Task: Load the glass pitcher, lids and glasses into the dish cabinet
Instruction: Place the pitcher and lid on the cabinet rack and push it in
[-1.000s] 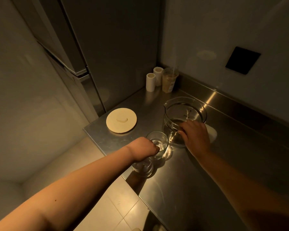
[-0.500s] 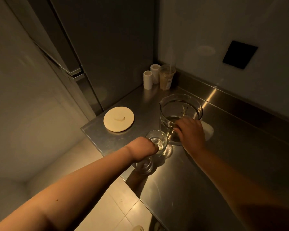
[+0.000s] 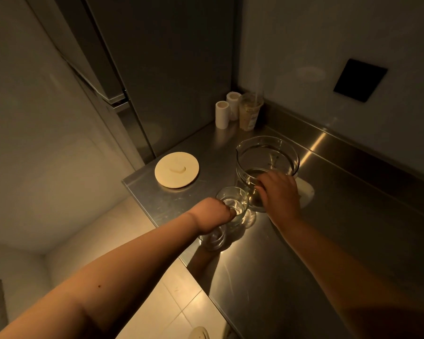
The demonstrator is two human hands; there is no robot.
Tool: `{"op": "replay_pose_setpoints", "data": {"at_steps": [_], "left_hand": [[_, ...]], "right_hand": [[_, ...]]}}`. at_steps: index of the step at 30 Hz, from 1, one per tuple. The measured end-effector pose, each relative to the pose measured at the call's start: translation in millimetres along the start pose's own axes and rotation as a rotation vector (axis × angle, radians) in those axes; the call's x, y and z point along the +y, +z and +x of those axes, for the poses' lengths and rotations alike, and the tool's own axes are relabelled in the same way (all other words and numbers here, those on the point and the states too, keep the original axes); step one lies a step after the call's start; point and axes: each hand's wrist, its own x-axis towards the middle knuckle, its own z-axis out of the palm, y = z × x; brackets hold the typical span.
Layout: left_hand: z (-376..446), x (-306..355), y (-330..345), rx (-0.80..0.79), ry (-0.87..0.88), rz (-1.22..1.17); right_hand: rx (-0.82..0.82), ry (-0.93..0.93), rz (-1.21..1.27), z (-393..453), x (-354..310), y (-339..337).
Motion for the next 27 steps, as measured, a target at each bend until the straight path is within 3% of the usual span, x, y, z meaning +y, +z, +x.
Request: {"op": "replay_pose_setpoints", "data": {"at_steps": [5,14,18,27], "left_hand": [[2,3,5,0.007,-0.032,-0.032],[-20,6,15,0.212,-0.103,-0.122],[-40,-6,12,0.292,-0.136,-0.200],[-103,-77,12,0.481,-0.262,-0.242]], "right_hand": [[0.008,0.010,0.003,0,-1,1],[0.080,0.022,0.098,-7,-18,4],[0.114,-0.077,0.148,1,-49,10],[0.016,-0.132,0.160,40,-147,41]]}}
